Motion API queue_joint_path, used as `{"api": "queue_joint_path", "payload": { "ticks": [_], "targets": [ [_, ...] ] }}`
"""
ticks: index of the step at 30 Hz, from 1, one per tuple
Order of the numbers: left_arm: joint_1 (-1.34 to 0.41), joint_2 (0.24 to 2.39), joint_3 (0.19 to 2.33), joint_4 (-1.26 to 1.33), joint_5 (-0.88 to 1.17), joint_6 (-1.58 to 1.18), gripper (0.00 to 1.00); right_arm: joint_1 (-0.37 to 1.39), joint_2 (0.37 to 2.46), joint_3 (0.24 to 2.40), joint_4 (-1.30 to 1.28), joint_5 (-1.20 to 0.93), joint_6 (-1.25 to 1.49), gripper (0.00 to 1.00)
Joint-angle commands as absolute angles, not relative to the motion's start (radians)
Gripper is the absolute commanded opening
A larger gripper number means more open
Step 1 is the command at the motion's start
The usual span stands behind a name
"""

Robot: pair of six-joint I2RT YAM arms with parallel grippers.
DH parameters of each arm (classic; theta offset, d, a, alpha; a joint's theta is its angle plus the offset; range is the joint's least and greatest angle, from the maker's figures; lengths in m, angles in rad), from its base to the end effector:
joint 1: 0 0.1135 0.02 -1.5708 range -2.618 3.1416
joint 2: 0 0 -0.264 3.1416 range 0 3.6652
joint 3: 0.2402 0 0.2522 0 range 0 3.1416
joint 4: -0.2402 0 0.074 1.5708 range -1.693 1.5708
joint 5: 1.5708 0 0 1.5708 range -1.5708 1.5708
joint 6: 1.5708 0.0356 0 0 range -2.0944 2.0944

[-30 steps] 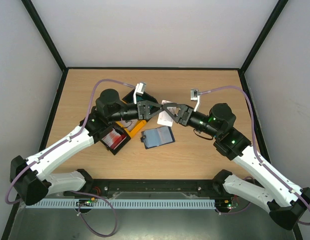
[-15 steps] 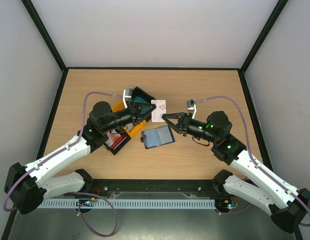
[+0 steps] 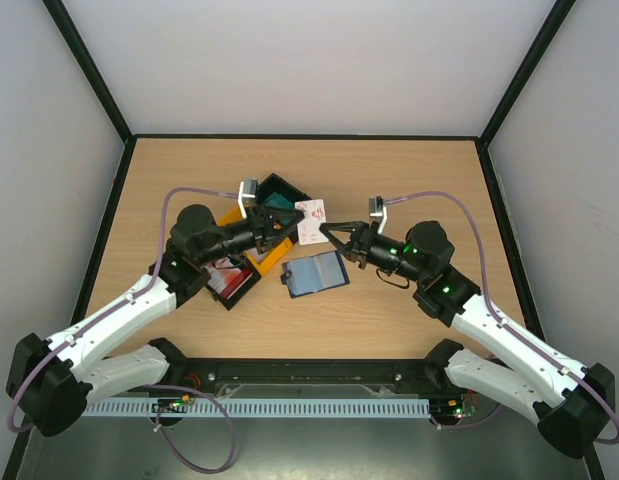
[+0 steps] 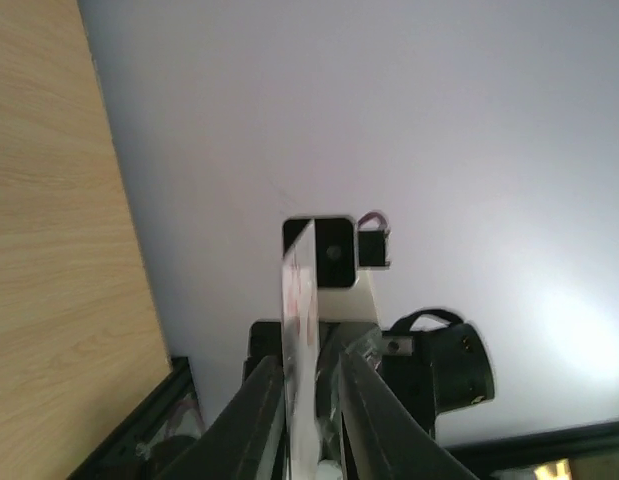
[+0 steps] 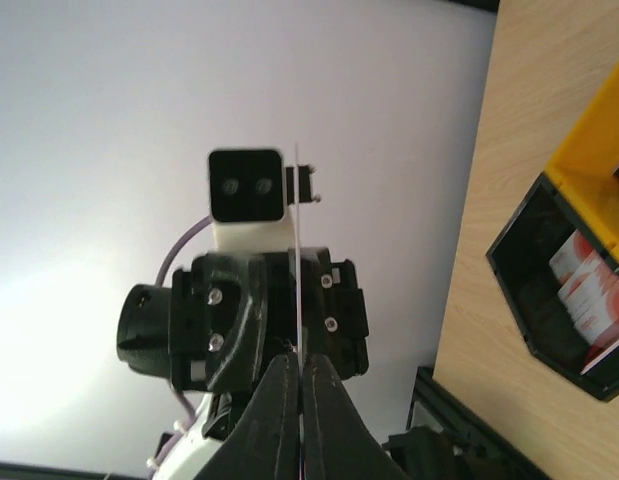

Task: Put the credit cards into the card holder
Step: Pick up the credit card from the storage box, then insert the credit card into the card holder.

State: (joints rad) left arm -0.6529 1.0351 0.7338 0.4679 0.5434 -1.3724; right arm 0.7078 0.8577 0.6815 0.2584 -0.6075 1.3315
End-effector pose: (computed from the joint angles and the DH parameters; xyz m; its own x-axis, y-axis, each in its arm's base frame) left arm 0.1795 -0.1604 0.3424 -0.8809 -0.3827 -0.2784 0.3115 -0.0258 -0.9499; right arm 0.1402 0.1467 0.3378 -0.9238 0.2594 -0.2817 -0.2896 0.0083 0.9571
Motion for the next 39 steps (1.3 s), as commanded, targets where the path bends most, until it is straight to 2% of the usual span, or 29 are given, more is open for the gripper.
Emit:
{"api": "queue_joint_path", "payload": {
  "ticks": [1, 3, 5, 7, 9, 13, 16, 20, 26, 32, 39],
  "targets": [
    [-0.638, 1.017, 0.737, 0.392, 0.617, -1.281, 0.30, 0.704, 0.830, 0.686, 0.215, -0.506, 1.281, 0.02],
    [-0.631, 1.015, 0.761, 0.258, 0.596, -1.173, 0.49, 0.703, 0.821, 0.684, 0.166, -0.461, 1.233, 0.02],
    [-0.629, 1.014, 0.817, -0.022, 0.485, -1.012, 0.61, 0.703, 0.816, 0.681, 0.108, -0.418, 1.178, 0.02],
    [-0.638, 1.015, 0.857, -0.215, 0.303, -0.891, 0.66, 0.704, 0.806, 0.667, 0.041, -0.353, 1.127, 0.02],
    [-0.645, 1.016, 0.839, -0.288, 0.207, -0.813, 0.68, 0.703, 0.804, 0.654, -0.036, -0.294, 1.068, 0.02],
    [-0.663, 1.064, 0.752, -0.218, 0.229, -0.778, 0.65, 0.703, 0.855, 0.637, -0.107, -0.260, 0.962, 0.02],
    [-0.700, 1.146, 0.725, -0.116, 0.237, -0.796, 0.55, 0.700, 0.928, 0.625, -0.090, -0.283, 0.911, 0.02],
    [-0.765, 1.289, 0.763, -0.065, 0.160, -0.808, 0.46, 0.679, 1.067, 0.629, -0.064, -0.314, 0.844, 0.02],
    [-0.818, 1.508, 0.837, -0.084, 0.050, -0.862, 0.39, 0.675, 1.255, 0.607, -0.007, -0.347, 0.814, 0.02],
    [-0.825, 1.623, 0.862, -0.127, 0.000, -0.914, 0.38, 0.674, 1.258, 0.539, 0.075, -0.353, 0.787, 0.02],
    [-0.825, 1.632, 0.850, -0.203, -0.067, -0.953, 0.35, 0.673, 1.371, 0.536, 0.132, -0.404, 0.738, 0.02]
  ]
}}
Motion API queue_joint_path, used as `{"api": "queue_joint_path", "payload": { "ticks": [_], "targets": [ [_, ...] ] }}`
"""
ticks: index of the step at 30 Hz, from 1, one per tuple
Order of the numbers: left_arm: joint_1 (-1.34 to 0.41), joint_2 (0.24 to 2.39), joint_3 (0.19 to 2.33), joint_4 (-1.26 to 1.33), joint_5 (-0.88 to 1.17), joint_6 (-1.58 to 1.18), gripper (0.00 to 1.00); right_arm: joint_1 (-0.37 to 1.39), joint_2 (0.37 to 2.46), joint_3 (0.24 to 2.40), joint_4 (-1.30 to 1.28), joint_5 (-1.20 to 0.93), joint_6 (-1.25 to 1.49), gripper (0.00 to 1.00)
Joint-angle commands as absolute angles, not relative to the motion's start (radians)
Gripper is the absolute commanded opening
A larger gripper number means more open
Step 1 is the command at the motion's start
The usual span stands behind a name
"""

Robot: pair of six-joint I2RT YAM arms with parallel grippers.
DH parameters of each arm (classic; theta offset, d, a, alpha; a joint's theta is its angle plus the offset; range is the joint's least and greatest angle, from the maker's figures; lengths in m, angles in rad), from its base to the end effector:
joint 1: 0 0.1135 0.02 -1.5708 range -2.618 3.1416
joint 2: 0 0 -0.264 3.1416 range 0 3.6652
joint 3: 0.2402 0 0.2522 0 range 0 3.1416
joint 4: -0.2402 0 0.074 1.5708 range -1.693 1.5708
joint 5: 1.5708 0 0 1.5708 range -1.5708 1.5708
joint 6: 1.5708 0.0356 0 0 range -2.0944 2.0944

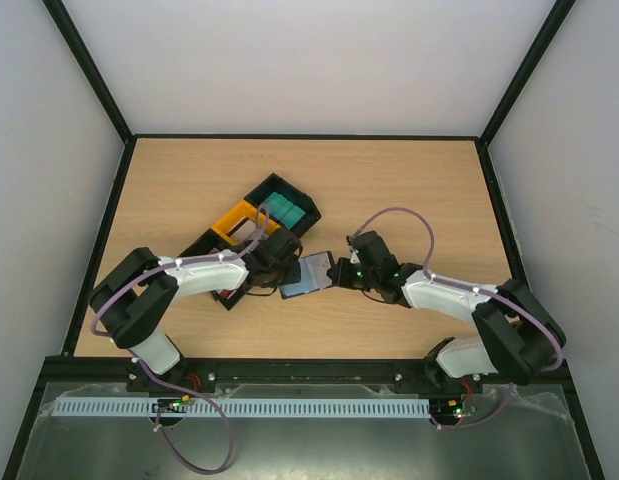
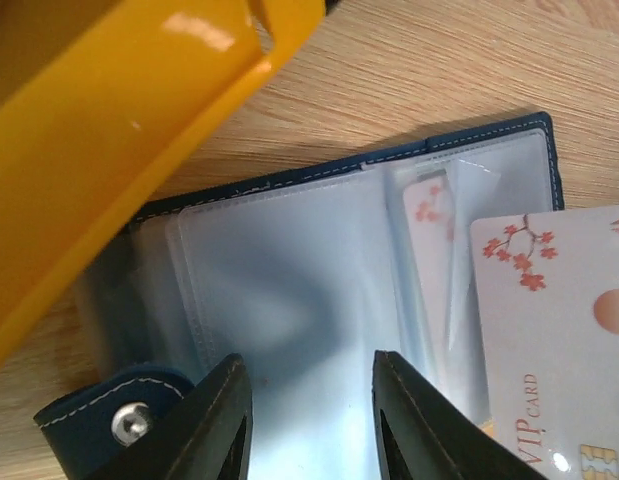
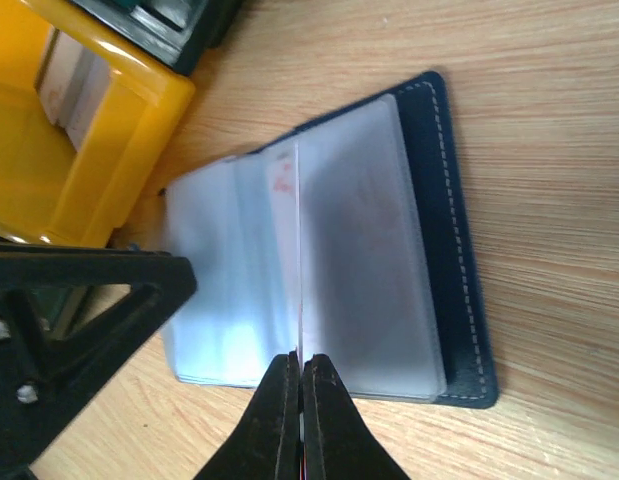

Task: Put the credit cards into the card holder
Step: Insert the credit card into the card holder.

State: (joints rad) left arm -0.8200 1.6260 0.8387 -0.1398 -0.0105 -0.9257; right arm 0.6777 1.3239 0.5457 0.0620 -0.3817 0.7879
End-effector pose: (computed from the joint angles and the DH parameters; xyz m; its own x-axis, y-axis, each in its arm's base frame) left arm 0.2157 -0.2306 0.1582 -0.9089 -0.1971 -0.3676 0.0010 0.8803 -0.4745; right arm 0.1886 0.1688 0.1700 -0.9284 0.0973 -0.3587 -0.2023 0.6775 0.7072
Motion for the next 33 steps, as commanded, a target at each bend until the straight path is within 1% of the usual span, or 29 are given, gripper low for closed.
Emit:
{"api": "queue_joint_path", "payload": {
  "ticks": [1, 5, 10, 12, 14, 16, 17, 21, 26, 30, 33],
  "targets": [
    [-0.825, 1.637, 0.850, -0.211, -0.067, -0.954, 0.33, 0.673, 1.377, 0.541, 0.135, -0.404, 0.733, 0.02],
    [-0.825, 1.633, 0.841, -0.229, -0.070, -0.956, 0.26, 0.671, 1.392, 0.552, 0.172, -0.427, 0.735, 0.02],
    [-0.826, 1.574, 0.852, -0.220, -0.059, -0.938, 0.27, 0.672, 1.406, 0.552, 0.212, -0.462, 0.760, 0.02],
    [-0.833, 1.531, 0.854, -0.222, -0.085, -0.940, 0.27, 0.671, 1.410, 0.546, 0.229, -0.471, 0.765, 0.02],
    [-0.846, 1.491, 0.848, -0.224, -0.123, -0.953, 0.30, 0.670, 1.412, 0.535, 0.256, -0.483, 0.770, 0.02],
    [-0.847, 1.475, 0.831, -0.230, -0.146, -0.980, 0.38, 0.670, 1.419, 0.528, 0.278, -0.492, 0.773, 0.02],
    [-0.847, 1.479, 0.822, -0.232, -0.151, -0.984, 0.40, 0.671, 1.425, 0.528, 0.285, -0.493, 0.772, 0.02],
    [-0.848, 1.533, 0.805, -0.249, -0.142, -0.988, 0.41, 0.670, 1.443, 0.538, 0.295, -0.490, 0.755, 0.02],
    [-0.847, 1.571, 0.786, -0.246, -0.147, -0.990, 0.38, 0.670, 1.451, 0.541, 0.301, -0.478, 0.743, 0.02],
    [-0.848, 1.587, 0.763, -0.230, -0.153, -0.992, 0.31, 0.670, 1.479, 0.543, 0.316, -0.487, 0.719, 0.02],
    [-0.848, 1.598, 0.749, -0.213, -0.144, -0.990, 0.28, 0.669, 1.496, 0.559, 0.299, -0.477, 0.687, 0.02]
  ]
}}
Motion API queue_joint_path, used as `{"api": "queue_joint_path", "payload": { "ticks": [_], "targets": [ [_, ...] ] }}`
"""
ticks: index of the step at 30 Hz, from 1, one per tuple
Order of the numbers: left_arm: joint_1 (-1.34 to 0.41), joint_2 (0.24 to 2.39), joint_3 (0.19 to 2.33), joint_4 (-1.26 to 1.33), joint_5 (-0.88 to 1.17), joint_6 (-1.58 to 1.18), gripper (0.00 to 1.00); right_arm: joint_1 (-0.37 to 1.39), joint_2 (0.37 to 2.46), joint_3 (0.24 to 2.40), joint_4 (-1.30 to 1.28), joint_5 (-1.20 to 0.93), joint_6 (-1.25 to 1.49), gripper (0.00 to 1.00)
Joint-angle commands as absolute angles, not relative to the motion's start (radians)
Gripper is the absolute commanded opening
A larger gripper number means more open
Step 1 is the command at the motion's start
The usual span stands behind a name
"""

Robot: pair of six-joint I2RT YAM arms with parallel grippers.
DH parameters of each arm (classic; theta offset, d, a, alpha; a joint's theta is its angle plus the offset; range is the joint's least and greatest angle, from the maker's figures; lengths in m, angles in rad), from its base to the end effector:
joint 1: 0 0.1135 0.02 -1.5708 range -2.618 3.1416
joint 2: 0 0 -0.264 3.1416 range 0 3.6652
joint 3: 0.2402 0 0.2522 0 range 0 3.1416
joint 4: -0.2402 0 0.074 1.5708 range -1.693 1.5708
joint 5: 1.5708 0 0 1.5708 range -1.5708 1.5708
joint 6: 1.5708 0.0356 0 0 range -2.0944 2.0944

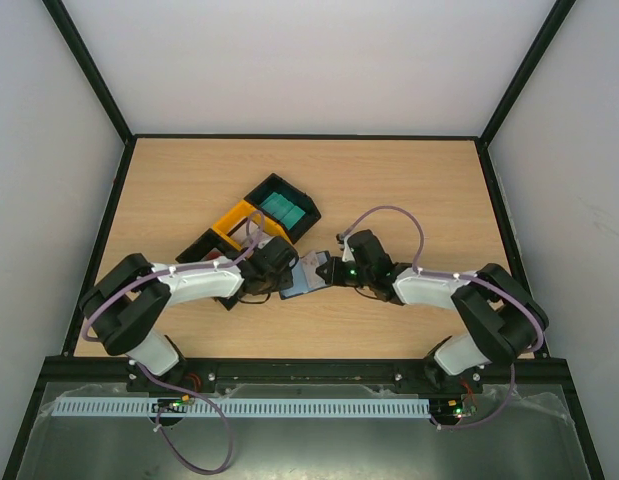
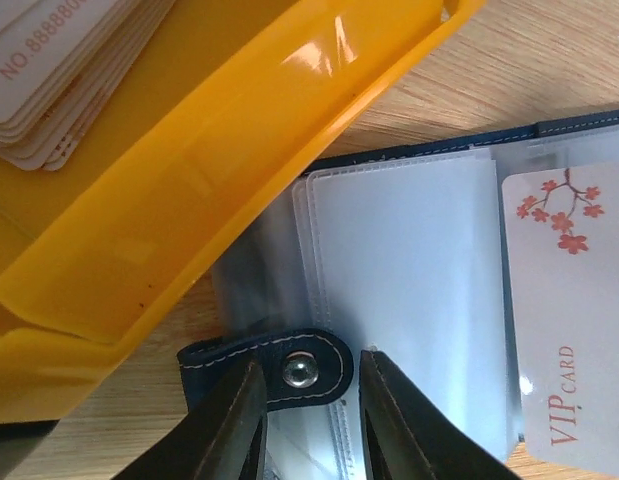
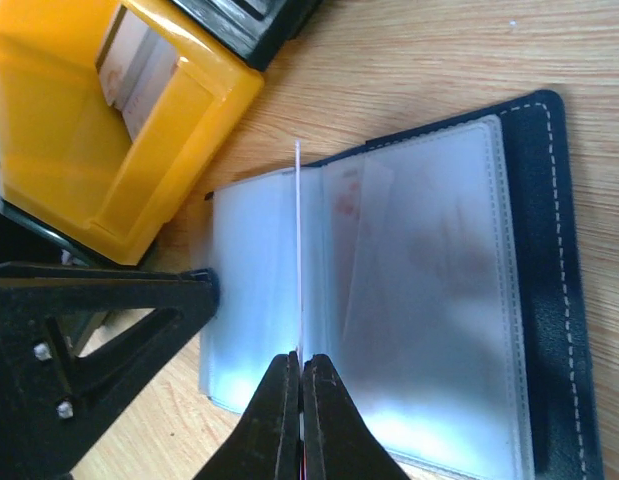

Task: Put the credit cards into the card holder
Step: Insert the credit card into the card holder.

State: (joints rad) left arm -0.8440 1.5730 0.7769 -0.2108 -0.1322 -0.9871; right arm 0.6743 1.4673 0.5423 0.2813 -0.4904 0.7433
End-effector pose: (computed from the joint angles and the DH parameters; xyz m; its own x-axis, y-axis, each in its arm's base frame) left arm 0.1983 -0.2160 0.1520 -0.8886 -0.2455 -0.3875 -0.0861 0.9191 -0.3846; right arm 0.2023 0.1832 0.1533 -0.9170 0.0313 -0.3976 -0.3049 0.5877 0.7494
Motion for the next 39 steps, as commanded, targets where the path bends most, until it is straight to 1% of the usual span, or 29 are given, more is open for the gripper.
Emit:
{"api": "queue_joint_path", "payload": {
  "ticks": [1, 7, 11, 15, 19, 24, 30, 39],
  "targets": [
    [-0.848, 1.601, 0.745, -0.213, -0.143, -0.991, 0.27, 0.667, 1.500, 0.560, 0.296, -0.471, 0.680, 0.02],
    [-0.847, 1.602, 0.724, -0.215, -0.155, -0.989, 0.22, 0.648, 1.513, 0.555, 0.309, -0.464, 0.666, 0.02],
    [-0.847, 1.619, 0.721, -0.213, -0.153, -0.983, 0.20, 0.647, 1.533, 0.541, 0.372, -0.575, 0.660, 0.02],
    [-0.848, 1.632, 0.719, -0.210, -0.150, -0.981, 0.17, 0.647, 1.581, 0.534, 0.427, -0.633, 0.701, 0.02],
    [-0.847, 1.630, 0.717, -0.212, -0.153, -0.980, 0.16, 0.647, 1.640, 0.513, 0.518, -0.670, 0.769, 0.02],
    [-0.847, 1.623, 0.714, -0.216, -0.156, -0.977, 0.15, 0.647, 1.693, 0.504, 0.562, -0.677, 0.804, 0.02],
    [-0.848, 1.617, 0.710, -0.222, -0.162, -0.974, 0.15, 0.647, 1.711, 0.491, 0.552, -0.666, 0.781, 0.02],
    [-0.847, 1.613, 0.711, -0.228, -0.173, -0.974, 0.14, 0.647, 1.656, 0.472, 0.401, -0.549, 0.764, 0.02]
  ]
}}
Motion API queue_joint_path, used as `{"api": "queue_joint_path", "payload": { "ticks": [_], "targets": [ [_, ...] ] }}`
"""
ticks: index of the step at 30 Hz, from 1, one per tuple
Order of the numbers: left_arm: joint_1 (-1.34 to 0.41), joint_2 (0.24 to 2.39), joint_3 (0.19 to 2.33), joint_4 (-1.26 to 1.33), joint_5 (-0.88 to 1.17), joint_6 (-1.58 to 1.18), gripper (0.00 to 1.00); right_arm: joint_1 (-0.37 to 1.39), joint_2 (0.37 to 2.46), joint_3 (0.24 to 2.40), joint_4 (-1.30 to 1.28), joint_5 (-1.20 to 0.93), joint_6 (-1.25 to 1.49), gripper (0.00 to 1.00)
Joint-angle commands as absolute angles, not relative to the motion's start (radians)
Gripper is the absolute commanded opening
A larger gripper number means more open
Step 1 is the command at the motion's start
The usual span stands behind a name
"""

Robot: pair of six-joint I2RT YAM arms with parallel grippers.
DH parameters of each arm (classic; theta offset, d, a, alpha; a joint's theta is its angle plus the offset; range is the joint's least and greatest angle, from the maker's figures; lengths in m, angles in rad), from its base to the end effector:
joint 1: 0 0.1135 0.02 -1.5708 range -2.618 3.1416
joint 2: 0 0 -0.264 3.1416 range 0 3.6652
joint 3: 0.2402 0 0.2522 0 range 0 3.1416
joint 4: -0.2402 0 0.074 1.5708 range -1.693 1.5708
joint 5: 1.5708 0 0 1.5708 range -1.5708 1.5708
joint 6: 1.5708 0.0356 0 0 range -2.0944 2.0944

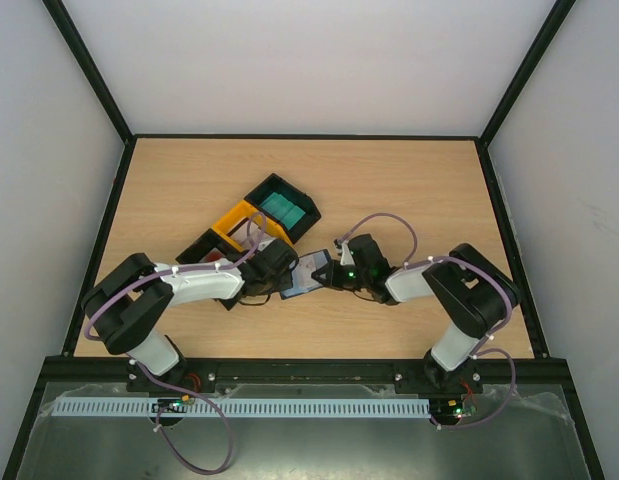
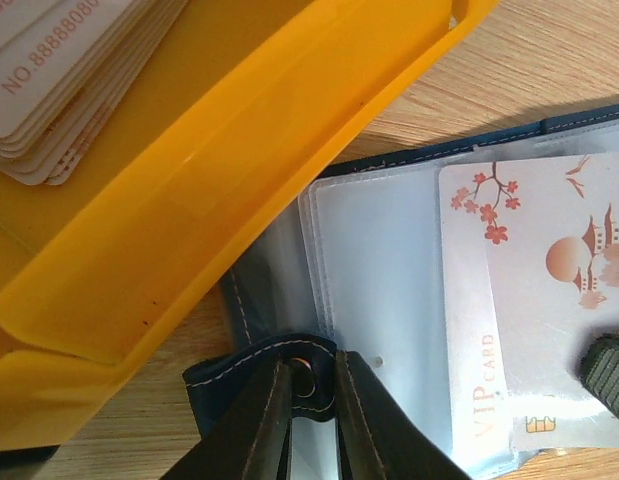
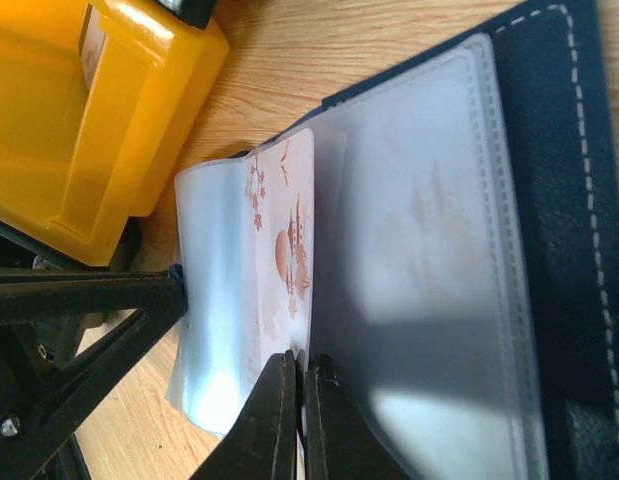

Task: Put the credit cards into the card holder
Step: Insert the credit card into the card holder.

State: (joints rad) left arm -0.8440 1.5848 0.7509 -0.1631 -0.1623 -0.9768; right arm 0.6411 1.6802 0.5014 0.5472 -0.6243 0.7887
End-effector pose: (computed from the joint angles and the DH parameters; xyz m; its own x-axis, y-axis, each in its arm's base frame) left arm 0.1983 -0.2144 0.1447 -0.8752 -0.2465 -0.4163 -0.0823 0.9238 -0.3739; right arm 0.2127 0.1847 0.1117 -0.9460 0.0123 -0.3240 -0.2728 0.5100 0.8158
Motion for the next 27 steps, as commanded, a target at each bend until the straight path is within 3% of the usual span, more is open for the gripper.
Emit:
{"api": "queue_joint_path", "payload": {
  "ticks": [1, 13, 27],
  "targets": [
    [-0.848, 1.613, 0.712, -0.229, -0.174, -0.974, 0.14, 0.647, 1.654, 0.473, 0.380, -0.543, 0.762, 0.02],
    [-0.847, 1.619, 0.715, -0.233, -0.179, -0.983, 0.14, 0.647, 1.673, 0.517, 0.247, -0.598, 0.728, 0.02],
    [-0.849, 1.616, 0.714, -0.226, -0.173, -0.977, 0.14, 0.662, 1.786, 0.598, 0.260, -0.701, 0.660, 0.02]
  ]
}}
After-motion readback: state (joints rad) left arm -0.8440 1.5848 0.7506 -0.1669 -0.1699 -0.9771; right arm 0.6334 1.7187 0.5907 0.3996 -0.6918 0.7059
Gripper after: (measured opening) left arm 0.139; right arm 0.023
